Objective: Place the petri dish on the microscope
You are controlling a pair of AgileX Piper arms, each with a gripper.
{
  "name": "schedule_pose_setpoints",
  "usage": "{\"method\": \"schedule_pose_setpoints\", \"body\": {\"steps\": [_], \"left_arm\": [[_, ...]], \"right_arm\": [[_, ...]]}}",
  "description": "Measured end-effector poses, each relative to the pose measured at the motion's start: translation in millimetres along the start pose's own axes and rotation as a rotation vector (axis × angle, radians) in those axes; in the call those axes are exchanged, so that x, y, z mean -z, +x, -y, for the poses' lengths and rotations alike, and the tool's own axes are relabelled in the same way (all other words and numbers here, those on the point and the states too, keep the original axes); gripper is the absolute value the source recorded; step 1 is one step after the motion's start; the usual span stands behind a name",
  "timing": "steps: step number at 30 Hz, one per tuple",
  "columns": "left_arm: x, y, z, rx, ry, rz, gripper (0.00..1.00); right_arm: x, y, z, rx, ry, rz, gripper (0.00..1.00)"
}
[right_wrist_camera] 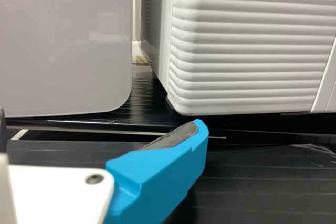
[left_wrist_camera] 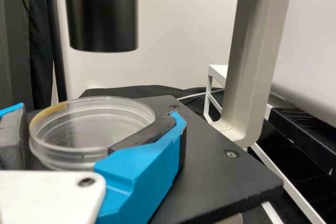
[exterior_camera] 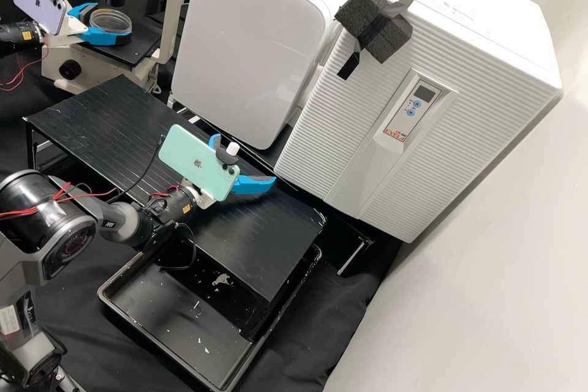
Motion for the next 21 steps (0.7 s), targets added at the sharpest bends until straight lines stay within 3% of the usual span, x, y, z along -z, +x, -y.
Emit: {"method": "schedule_pose_setpoints", "body": {"steps": [9, 14, 18, 21], "left_arm": [[-7, -45, 0.7, 0.006, -0.033, 0.018, 1.0], [-16, -74, 5.6, 0.004, -0.073, -0.001, 1.0], [-25, -103, 9.3, -0.038, -0.042, -0.038, 1.0], [-31, -118, 7.6, -0.116, -0.016, -0.066, 1.0]], "right_arm": [[0, 0, 0, 0.0, 0.0, 0.0, 1.0], [0, 0, 0, 0.0, 0.0, 0.0, 1.0], [0, 0, 0, 0.0, 0.0, 0.0, 1.0], [0, 0, 0, 0.0, 0.0, 0.0, 1.0]]}}
